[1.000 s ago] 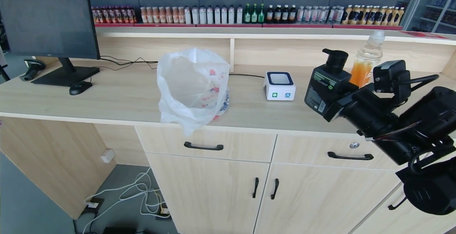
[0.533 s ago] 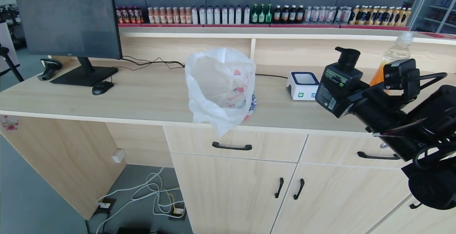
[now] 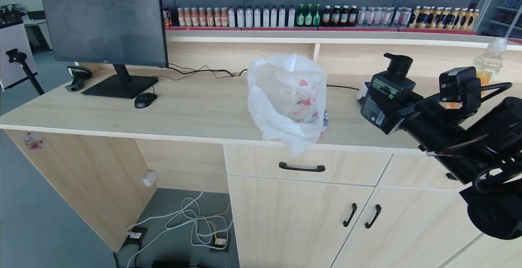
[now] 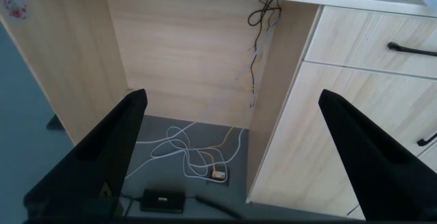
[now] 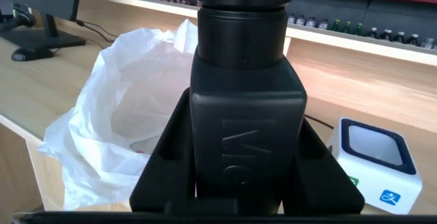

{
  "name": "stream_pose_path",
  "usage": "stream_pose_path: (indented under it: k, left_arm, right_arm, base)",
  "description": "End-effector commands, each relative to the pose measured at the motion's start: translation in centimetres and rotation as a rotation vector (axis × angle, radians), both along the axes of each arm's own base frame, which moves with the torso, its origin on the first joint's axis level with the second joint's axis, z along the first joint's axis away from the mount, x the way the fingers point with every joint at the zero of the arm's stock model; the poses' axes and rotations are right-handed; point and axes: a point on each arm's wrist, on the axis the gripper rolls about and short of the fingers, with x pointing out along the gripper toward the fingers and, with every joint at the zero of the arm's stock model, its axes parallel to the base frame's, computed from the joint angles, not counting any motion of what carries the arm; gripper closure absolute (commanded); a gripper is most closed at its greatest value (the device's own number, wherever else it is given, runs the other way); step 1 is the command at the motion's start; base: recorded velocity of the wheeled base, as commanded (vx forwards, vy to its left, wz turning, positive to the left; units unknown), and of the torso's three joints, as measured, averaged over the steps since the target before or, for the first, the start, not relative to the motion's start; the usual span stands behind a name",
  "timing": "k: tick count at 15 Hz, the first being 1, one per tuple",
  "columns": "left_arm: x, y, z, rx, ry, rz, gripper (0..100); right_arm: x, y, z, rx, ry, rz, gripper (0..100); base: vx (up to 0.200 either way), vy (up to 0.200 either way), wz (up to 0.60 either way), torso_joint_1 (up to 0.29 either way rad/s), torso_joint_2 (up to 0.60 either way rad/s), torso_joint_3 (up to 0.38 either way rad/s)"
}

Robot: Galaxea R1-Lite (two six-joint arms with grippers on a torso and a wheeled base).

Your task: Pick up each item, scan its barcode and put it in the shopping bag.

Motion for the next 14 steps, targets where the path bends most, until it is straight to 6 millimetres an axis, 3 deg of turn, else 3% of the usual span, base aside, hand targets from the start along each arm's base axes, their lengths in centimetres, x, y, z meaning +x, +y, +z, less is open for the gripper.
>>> stream_pose_path:
  k: [1,6,10,14]
  left_arm:
    - [0.0,0.0,0.0,0.000,0.001,0.001,0]
    - [0.0,0.0,0.0,0.003,-0.001,0.001,0]
    - [0.0,0.0,0.0,0.003,0.001,0.001,0]
    - [0.0,0.0,0.0,0.002,0.001,0.001,0]
  right_arm:
    - [0.1,0.0,0.1,0.001,-0.007,0.000,100]
    - [0.1,0.4,0.2,0.007,-0.007,0.013,100]
    - [0.2,0.4,0.3,0.009,-0.013,0.013,100]
    - [0.3,3.0,1.7,0.034,-0.069,0.098,100]
  base:
    - [0.000,0.000,0.00,0.000,0.00,0.000]
    - [0.000,0.000,0.00,0.000,0.00,0.000]
    - [0.000,0.000,0.60,0.000,0.00,-0.001]
    - [0.000,0.000,0.15,0.001,0.00,0.001]
